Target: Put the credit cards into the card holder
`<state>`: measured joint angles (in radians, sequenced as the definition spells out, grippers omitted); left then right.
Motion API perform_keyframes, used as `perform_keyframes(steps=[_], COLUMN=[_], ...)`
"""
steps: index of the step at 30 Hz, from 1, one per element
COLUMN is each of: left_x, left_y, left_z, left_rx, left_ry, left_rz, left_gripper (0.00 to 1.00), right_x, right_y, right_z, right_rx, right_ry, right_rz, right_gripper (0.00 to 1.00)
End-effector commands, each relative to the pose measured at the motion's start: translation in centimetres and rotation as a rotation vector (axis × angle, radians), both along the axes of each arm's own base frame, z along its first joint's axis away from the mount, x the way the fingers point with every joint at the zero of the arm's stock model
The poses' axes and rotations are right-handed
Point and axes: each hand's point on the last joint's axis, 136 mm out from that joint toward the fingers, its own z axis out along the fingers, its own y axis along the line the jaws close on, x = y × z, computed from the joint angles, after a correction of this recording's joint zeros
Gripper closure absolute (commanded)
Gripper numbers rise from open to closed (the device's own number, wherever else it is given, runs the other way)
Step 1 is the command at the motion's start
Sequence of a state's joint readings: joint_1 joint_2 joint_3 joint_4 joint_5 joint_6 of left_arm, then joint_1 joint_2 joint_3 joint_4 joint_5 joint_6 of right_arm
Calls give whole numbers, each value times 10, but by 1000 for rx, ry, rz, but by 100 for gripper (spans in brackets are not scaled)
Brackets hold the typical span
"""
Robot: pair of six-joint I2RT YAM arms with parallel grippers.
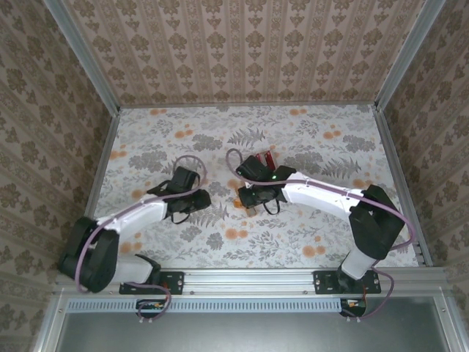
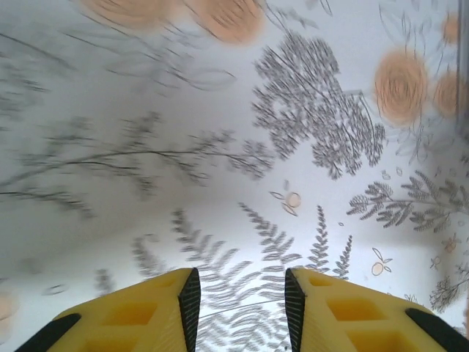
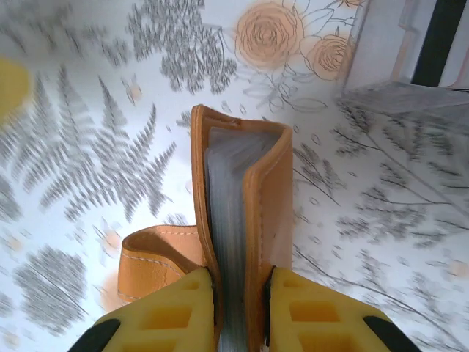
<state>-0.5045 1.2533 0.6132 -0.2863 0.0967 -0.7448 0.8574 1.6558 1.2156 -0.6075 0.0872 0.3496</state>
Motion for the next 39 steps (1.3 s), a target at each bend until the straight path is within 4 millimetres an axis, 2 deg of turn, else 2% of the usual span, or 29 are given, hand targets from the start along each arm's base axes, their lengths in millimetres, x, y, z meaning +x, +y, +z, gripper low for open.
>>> perform_keyframes(steps=[1,4,9,12,14,16,20,21,25,29,31,34,36,37,38,39], left_x=[-13,-18,-30,-35,-36,-35,-26,-22,0,22,35,53,62,67,72,70], left_y=[37,55,74,77,76,74,67,65,53,34,19,-6,-26,-37,-41,-62], left_z=[-7,-1,7,7,7,7,9,12,32,56,68,81,84,84,82,78], left_rx=[38,-5,-37,-63,-68,-74,-92,-96,-106,-87,-83,-76,-68,-65,-62,-65], left_ry=[18,-11,-46,-41,-36,-33,-36,-41,-82,-128,-152,-184,-191,-188,-183,-174], left_rz=[84,148,208,221,217,209,180,172,118,34,-23,-103,-161,-190,-201,-261], left_gripper=[61,60,57,57,56,56,56,56,56,56,56,56,56,57,58,58], right_x=[-15,-12,-5,-1,-6,-13,-18,-18,-24,-36,-40,-43,-44,-43,-42,-40], right_y=[-24,1,57,69,69,65,53,52,54,46,34,9,-5,-10,-14,-19], right_z=[-13,-23,-41,-53,-55,-52,-34,-27,13,39,37,19,1,4,-2,-11], right_rx=[-391,-528,-600,-622,-602,-554,-489,-470,-317,-125,3,171,255,311,334,335], right_ry=[-91,-223,-427,-444,-420,-398,-384,-387,-386,-323,-240,-89,5,19,41,67], right_rz=[249,374,547,587,601,595,544,528,473,406,329,178,62,13,-35,-83], right_gripper=[86,86,88,88,87,81,55,52,48,47,48,54,61,65,68,71])
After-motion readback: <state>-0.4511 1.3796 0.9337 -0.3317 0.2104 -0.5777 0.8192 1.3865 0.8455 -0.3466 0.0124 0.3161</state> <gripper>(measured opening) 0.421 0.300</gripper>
